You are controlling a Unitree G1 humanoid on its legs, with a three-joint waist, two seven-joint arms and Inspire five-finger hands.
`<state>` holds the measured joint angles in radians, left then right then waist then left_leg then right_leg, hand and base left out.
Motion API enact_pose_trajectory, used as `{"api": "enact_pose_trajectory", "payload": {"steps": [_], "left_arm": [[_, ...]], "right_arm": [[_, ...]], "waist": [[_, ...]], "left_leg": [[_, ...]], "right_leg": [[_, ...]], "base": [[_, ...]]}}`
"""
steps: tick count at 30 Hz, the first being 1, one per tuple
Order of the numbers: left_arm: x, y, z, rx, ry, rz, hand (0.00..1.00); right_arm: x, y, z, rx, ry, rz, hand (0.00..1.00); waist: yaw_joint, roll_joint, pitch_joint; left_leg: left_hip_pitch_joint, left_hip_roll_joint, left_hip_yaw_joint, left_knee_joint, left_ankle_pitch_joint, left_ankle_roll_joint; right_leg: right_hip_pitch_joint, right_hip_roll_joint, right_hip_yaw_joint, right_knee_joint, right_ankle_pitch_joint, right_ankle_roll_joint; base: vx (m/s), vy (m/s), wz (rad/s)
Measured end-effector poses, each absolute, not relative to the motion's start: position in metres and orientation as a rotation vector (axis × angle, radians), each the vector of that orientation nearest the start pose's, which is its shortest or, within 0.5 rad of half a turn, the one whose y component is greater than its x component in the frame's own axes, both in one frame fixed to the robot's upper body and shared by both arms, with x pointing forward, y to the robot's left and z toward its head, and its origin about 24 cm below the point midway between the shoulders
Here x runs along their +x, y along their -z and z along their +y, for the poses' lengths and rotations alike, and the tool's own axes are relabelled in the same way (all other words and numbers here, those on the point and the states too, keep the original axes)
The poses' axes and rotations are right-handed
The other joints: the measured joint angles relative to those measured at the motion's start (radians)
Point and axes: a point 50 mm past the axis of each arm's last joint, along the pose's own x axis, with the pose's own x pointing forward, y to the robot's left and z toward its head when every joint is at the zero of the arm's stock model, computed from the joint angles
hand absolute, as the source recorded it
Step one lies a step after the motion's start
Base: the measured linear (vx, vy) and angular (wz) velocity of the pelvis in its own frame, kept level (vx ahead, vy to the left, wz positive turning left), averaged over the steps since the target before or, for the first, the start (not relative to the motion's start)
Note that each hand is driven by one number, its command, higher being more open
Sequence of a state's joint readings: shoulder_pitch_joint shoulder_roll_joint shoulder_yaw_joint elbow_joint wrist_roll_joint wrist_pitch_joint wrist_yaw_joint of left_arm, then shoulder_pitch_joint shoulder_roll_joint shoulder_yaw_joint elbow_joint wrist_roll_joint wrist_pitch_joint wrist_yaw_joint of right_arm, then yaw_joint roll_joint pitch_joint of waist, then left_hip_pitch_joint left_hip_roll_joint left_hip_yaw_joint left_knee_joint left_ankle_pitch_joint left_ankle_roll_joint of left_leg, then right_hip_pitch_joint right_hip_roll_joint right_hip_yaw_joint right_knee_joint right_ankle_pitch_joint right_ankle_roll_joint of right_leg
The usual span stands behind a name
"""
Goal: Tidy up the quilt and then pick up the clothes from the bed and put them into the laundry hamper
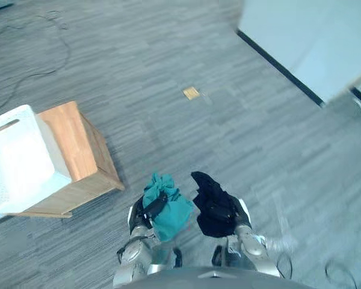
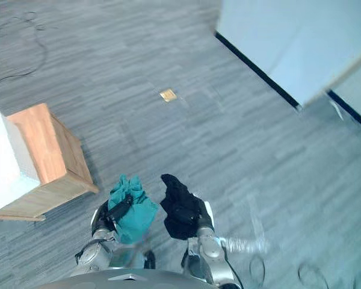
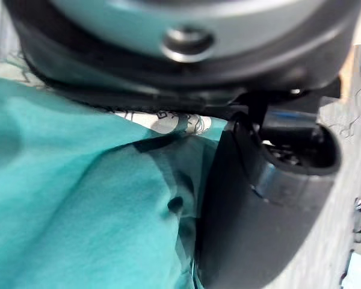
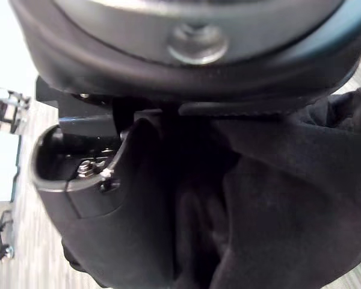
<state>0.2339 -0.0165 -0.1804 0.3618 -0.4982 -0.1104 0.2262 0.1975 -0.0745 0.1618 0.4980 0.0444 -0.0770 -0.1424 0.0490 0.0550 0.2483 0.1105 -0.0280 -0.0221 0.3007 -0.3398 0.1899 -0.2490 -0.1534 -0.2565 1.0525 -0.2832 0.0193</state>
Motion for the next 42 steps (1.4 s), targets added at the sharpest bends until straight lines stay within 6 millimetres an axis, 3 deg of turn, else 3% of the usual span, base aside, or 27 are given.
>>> {"api": "enact_pose_trajectory", "payload": {"steps": [2, 3, 4, 5, 6, 7, 9, 10, 12, 15, 18, 20, 21, 23, 25, 26, 28, 29, 30, 31, 32, 34, 35, 37, 39, 40, 42], "left_arm": [[0.176, 0.075, 0.124, -0.430, -0.250, 0.520, 0.00], [0.181, 0.071, 0.121, -0.415, -0.234, 0.504, 0.00], [0.187, 0.067, 0.119, -0.400, -0.211, 0.480, 0.00], [0.187, 0.066, 0.118, -0.398, -0.206, 0.477, 0.00], [0.188, 0.068, 0.112, -0.422, -0.205, 0.488, 0.00], [0.190, 0.063, 0.110, -0.418, -0.179, 0.473, 0.00], [0.186, 0.064, 0.105, -0.426, -0.153, 0.476, 0.00], [0.178, 0.066, 0.105, -0.436, -0.156, 0.477, 0.00], [0.169, 0.070, 0.117, -0.448, -0.213, 0.487, 0.00], [0.156, 0.079, 0.135, -0.446, -0.326, 0.523, 0.00], [0.145, 0.080, 0.135, -0.450, -0.328, 0.541, 0.00], [0.150, 0.074, 0.132, -0.459, -0.296, 0.510, 0.00], [0.154, 0.069, 0.133, -0.465, -0.290, 0.479, 0.00], [0.156, 0.065, 0.134, -0.467, -0.286, 0.459, 0.00], [0.158, 0.057, 0.135, -0.472, -0.283, 0.424, 0.00], [0.162, 0.052, 0.137, -0.469, -0.282, 0.396, 0.00], [0.170, 0.041, 0.143, -0.457, -0.303, 0.334, 0.00], [0.172, 0.036, 0.144, -0.459, -0.311, 0.311, 0.00], [0.171, 0.035, 0.145, -0.459, -0.315, 0.308, 0.00], [0.169, 0.036, 0.146, -0.454, -0.323, 0.315, 0.00], [0.165, 0.037, 0.147, -0.442, -0.324, 0.320, 0.00], [0.158, 0.038, 0.148, -0.416, -0.328, 0.330, 0.00], [0.157, 0.036, 0.149, -0.380, -0.318, 0.324, 0.00], [0.160, 0.030, 0.150, -0.348, -0.293, 0.296, 0.00], [0.167, 0.019, 0.149, -0.349, -0.271, 0.245, 0.00], [0.175, 0.010, 0.146, -0.349, -0.242, 0.201, 0.00], [0.184, 0.002, 0.144, -0.354, -0.220, 0.158, 0.00]], "right_arm": [[0.160, 0.096, -0.158, -0.090, 0.069, 0.600, 0.00], [0.165, 0.091, -0.160, -0.096, 0.069, 0.573, 0.00], [0.173, 0.084, -0.163, -0.104, 0.075, 0.534, 0.00], [0.175, 0.081, -0.165, -0.112, 0.077, 0.520, 0.00], [0.180, 0.077, -0.177, -0.149, 0.069, 0.507, 0.00], [0.208, 0.061, -0.195, -0.186, 0.103, 0.440, 0.00], [0.217, 0.052, -0.214, -0.167, 0.199, 0.409, 0.00], [0.222, 0.046, -0.224, -0.158, 0.246, 0.378, 0.00], [0.221, 0.039, -0.218, -0.112, 0.238, 0.336, 0.00], [0.182, 0.029, -0.185, 0.004, 0.130, 0.268, 0.00], [0.158, 0.052, -0.161, 0.093, 0.094, 0.409, 0.00], [0.156, 0.058, -0.155, 0.117, 0.088, 0.449, 0.00], [0.156, 0.059, -0.152, 0.125, 0.082, 0.462, 0.00], [0.158, 0.058, -0.152, 0.124, 0.083, 0.455, 0.00], [0.161, 0.055, -0.157, 0.117, 0.105, 0.438, 0.00], [0.167, 0.054, -0.157, 0.126, 0.127, 0.431, 0.00], [0.178, 0.046, -0.154, 0.142, 0.127, 0.378, 0.00], [0.186, 0.041, -0.155, 0.145, 0.132, 0.349, 0.00], [0.189, 0.040, -0.154, 0.145, 0.132, 0.341, 0.00], [0.192, 0.039, -0.153, 0.149, 0.136, 0.337, 0.00], [0.192, 0.038, -0.152, 0.157, 0.136, 0.331, 0.00], [0.193, 0.038, -0.149, 0.169, 0.128, 0.324, 0.00], [0.193, 0.038, -0.145, 0.188, 0.124, 0.323, 0.00], [0.193, 0.038, -0.144, 0.195, 0.124, 0.323, 0.00], [0.194, 0.037, -0.145, 0.195, 0.128, 0.312, 0.00], [0.195, 0.036, -0.148, 0.189, 0.134, 0.305, 0.00], [0.199, 0.033, -0.153, 0.178, 0.138, 0.292, 0.00]], "waist": [[-0.011, 0.014, 0.002], [-0.023, 0.026, 0.001], [-0.027, 0.029, -0.004], [-0.026, 0.026, -0.003], [-0.007, 0.086, -0.001], [0.018, 0.088, 0.012], [0.026, 0.070, 0.021], [0.009, 0.080, 0.011], [0.006, 0.050, -0.012], [0.013, 0.048, -0.009], [0.019, 0.057, 0.003], [0.028, 0.075, 0.017], [0.033, 0.066, 0.026], [0.031, 0.061, 0.032], [0.030, 0.074, 0.023], [0.029, 0.043, 0.023], [0.024, -0.011, 0.020], [0.022, -0.011, 0.020], [0.023, -0.007, 0.018], [0.021, -0.014, 0.022], [0.016, -0.031, 0.016], [-0.003, -0.049, 0.004], [-0.029, -0.046, 0.003], [-0.047, -0.035, 0.002], [-0.054, -0.031, 0.001], [-0.061, -0.030, 0.001], [-0.063, -0.029, 0.002]], "left_leg": [[0.021, 0.036, -0.108, 0.016, -0.008, -0.019], [0.021, 0.067, -0.152, 0.029, -0.022, -0.070], [0.028, 0.112, -0.206, 0.042, -0.055, -0.163], [0.040, 0.120, -0.217, 0.045, -0.072, -0.201], [0.055, 0.190, -0.237, 0.052, -0.091, -0.244], [0.032, 0.197, -0.244, 0.043, -0.085, -0.281], [0.035, 0.173, -0.273, -0.013, -0.036, -0.276], [0.024, 0.176, -0.281, -0.013, 0.071, -0.266], [-0.014, 0.190, -0.254, 0.118, 0.117, -0.254], [-0.199, 0.277, -0.099, 0.485, 0.300, -0.243], [-0.349, 0.250, -0.031, 0.772, 0.131, -0.295], [-0.441, 0.238, 0.047, 0.790, 0.090, -0.299], [-0.492, 0.251, 0.146, 0.723, 0.069, -0.273], [-0.508, 0.248, 0.220, 0.622, 0.061, -0.260], [-0.498, 0.248, 0.362, 0.322, 0.164, -0.244], [-0.478, 0.200, 0.413, 0.276, 0.178, -0.119], [-0.488, 0.167, 0.554, 0.261, 0.180, -0.115], [-0.475, 0.162, 0.618, 0.264, 0.139, -0.059], [-0.453, 0.153, 0.618, 0.249, 0.094, -0.026], [-0.404, 0.120, 0.595, 0.229, 0.062, -0.042], [-0.338, 0.062, 0.571, 0.162, 0.061, -0.047], [-0.265, -0.002, 0.527, 0.084, 0.070, -0.050], [-0.200, -0.029, 0.469, 0.032, 0.091, -0.030], [-0.135, -0.037, 0.390, -0.015, 0.095, -0.032], [-0.096, -0.037, 0.293, -0.051, 0.102, -0.044], [-0.082, -0.035, 0.224, -0.068, 0.109, -0.056], [-0.066, -0.026, 0.135, -0.082, 0.107, -0.093]], "right_leg": [[-0.130, 0.025, 0.100, -0.185, -0.001, 0.001], [-0.177, 0.035, 0.139, -0.308, 0.015, 0.026], [-0.203, 0.022, 0.226, -0.638, 0.129, 0.090], [-0.193, 0.009, 0.244, -0.744, 0.274, 0.120], [-0.157, 0.044, 0.203, -0.760, 0.371, 0.097], [-0.163, 0.043, 0.182, -0.693, 0.319, 0.048], [-0.153, 0.017, 0.178, -0.580, 0.257, 0.007], [-0.119, 0.029, 0.147, -0.534, 0.220, 0.004], [-0.059, 0.044, 0.107, -0.540, 0.149, 0.003], [0.157, 0.117, 0.050, -0.817, 0.142, -0.010], [0.292, 0.140, 0.033, -0.882, 0.117, -0.039], [0.347, 0.139, 0.016, -0.905, 0.105, -0.029], [0.387, 0.124, -0.001, -0.920, 0.087, -0.007], [0.423, 0.102, -0.022, -0.921, 0.065, 0.014], [0.473, 0.083, -0.071, -0.905, 0.008, 0.065], [0.485, 0.050, -0.094, -0.882, -0.029, 0.079], [0.498, 0.006, -0.136, -0.919, -0.015, 0.098], [0.523, 0.005, -0.154, -0.920, -0.002, 0.108], [0.531, 0.005, -0.153, -0.888, -0.002, 0.109], [0.510, -0.033, -0.151, -0.733, -0.003, 0.110], [0.440, -0.104, -0.139, -0.485, 0.040, 0.099], [0.312, -0.169, -0.066, -0.159, 0.098, 0.108], [0.210, -0.182, -0.030, 0.040, 0.097, 0.109], [0.124, -0.174, -0.035, 0.101, 0.083, 0.094], [0.047, -0.143, -0.039, 0.026, 0.053, 0.048], [0.004, -0.114, -0.023, -0.084, 0.033, 0.016], [-0.053, -0.057, 0.049, -0.304, 0.025, 0.001]], "base": [[0.73, -0.477, 1.78], [0.60, -0.508, 1.89], [0.61, -0.562, 1.87], [0.52, -0.522, 1.57], [0.56, -0.543, 0.80], [0.50, -0.501, 0.63], [0.41, -0.498, 0.86], [0.42, -0.488, 1.06], [0.37, -0.353, 0.62], [0.34, -0.247, 0.24], [0.32, -0.129, 0.14], [0.26, 0.004, 0.24], [0.32, 0.046, 0.38], [0.30, 0.116, 0.46], [0.37, 0.148, 0.74], [0.33, 0.120, 0.80], [0.41, 0.135, 1.09], [0.41, 0.131, 1.03], [0.51, 0.216, 0.93], [0.51, 0.258, 0.81], [0.42, 0.229, 0.81], [0.45, 0.144, 0.91], [0.55, 0.111, 1.18], [0.45, -0.007, 1.33], [0.42, -0.088, 1.44], [0.40, -0.186, 1.59], [0.38, -0.244, 1.52]]}}
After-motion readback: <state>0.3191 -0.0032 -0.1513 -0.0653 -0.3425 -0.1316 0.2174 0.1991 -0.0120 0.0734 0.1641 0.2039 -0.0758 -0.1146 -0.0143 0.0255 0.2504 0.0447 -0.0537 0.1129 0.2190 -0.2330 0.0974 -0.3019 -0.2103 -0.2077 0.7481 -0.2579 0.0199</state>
